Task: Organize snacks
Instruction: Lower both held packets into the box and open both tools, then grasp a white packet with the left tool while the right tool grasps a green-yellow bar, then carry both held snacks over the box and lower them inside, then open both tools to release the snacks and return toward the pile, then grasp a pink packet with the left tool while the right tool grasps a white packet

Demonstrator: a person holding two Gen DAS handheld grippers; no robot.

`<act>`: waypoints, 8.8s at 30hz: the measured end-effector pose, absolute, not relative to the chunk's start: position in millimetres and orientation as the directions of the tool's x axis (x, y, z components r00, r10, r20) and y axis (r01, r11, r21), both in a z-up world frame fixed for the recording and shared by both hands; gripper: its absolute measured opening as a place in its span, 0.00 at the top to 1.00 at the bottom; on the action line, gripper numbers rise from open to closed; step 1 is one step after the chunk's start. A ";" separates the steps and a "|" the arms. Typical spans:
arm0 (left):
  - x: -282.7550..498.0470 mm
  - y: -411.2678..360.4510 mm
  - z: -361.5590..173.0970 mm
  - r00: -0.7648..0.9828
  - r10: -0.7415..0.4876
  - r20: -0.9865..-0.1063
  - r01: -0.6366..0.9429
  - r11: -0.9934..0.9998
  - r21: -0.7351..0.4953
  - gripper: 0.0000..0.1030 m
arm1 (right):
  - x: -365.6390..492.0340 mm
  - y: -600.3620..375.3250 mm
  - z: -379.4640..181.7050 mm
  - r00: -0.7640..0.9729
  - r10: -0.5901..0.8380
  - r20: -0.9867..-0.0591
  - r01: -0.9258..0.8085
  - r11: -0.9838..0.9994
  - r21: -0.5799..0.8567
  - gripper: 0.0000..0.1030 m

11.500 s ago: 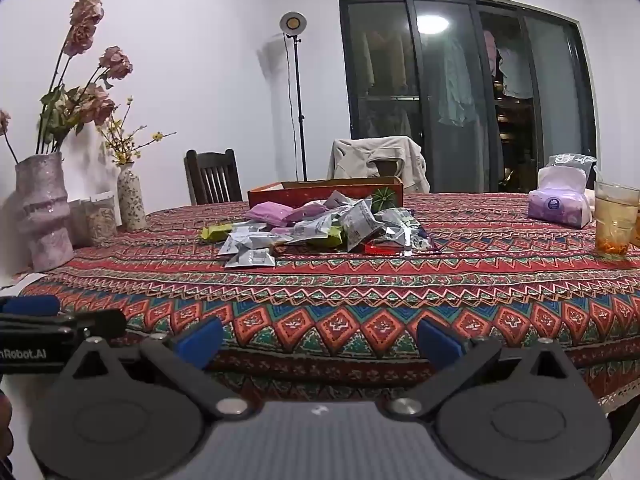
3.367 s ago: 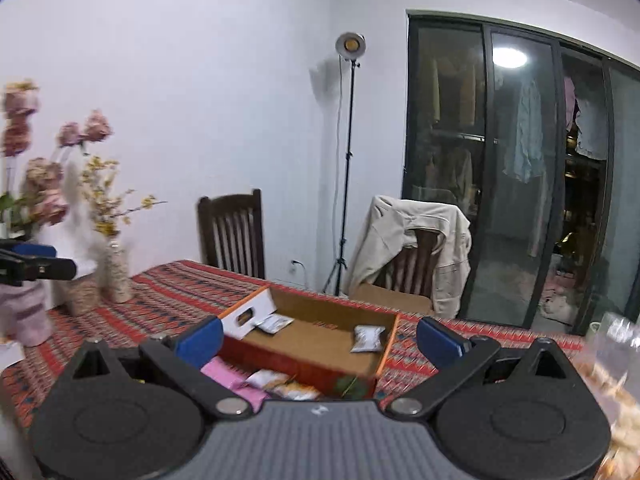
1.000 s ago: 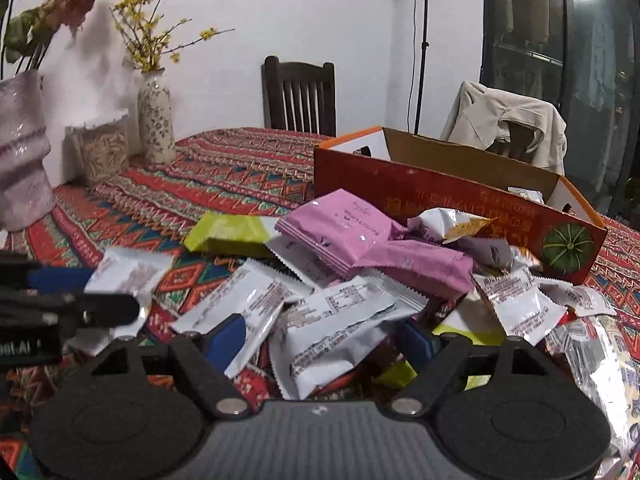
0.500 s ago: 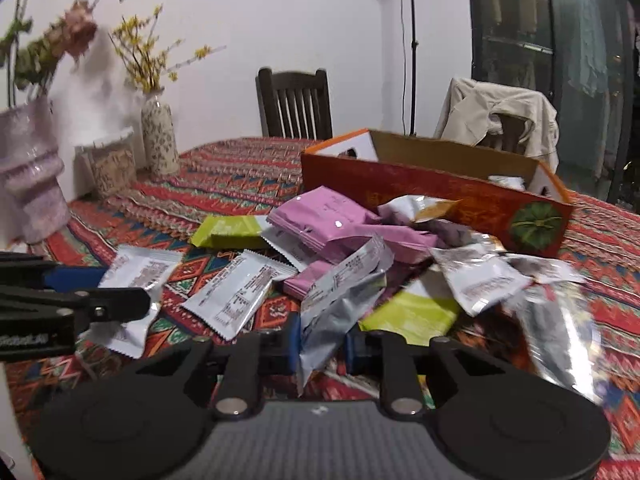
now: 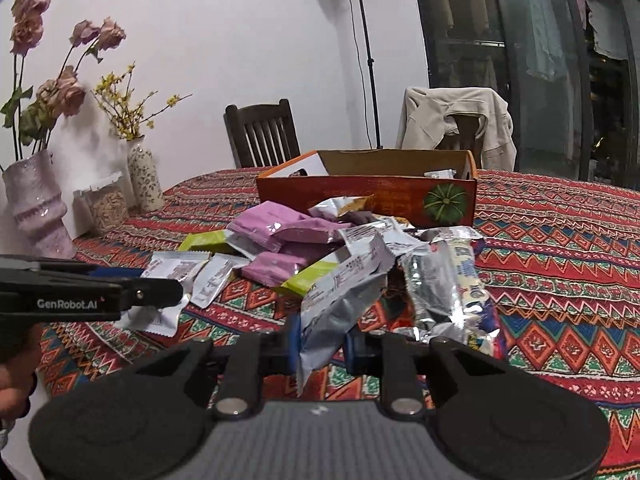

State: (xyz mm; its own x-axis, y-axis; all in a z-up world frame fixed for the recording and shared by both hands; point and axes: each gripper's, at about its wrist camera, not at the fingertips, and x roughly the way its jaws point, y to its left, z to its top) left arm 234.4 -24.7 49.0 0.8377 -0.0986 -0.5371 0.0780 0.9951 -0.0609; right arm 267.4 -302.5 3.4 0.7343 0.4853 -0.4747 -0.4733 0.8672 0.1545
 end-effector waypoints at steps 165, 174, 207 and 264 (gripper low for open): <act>237.1 8.1 15.6 0.800 -0.090 -0.593 0.069 0.996 -0.059 0.59 | 258.4 -285.3 -15.6 0.675 0.450 -0.585 -0.469 0.874 0.131 0.64; 314.9 31.0 101.4 0.883 -0.215 -0.417 0.168 0.975 -0.145 0.58 | 308.6 -310.4 43.0 0.698 0.574 -0.428 -0.521 0.817 0.246 0.64; 583.8 32.7 68.1 0.715 0.027 -0.699 0.045 0.995 0.085 0.45 | 638.0 -248.5 31.0 0.705 0.085 -0.704 -0.248 0.960 -0.132 0.44; 232.3 15.3 29.9 0.905 0.064 -0.419 -0.024 0.995 0.101 0.01 | 242.9 -309.3 -21.2 0.783 0.377 -0.494 -0.346 0.925 0.157 0.00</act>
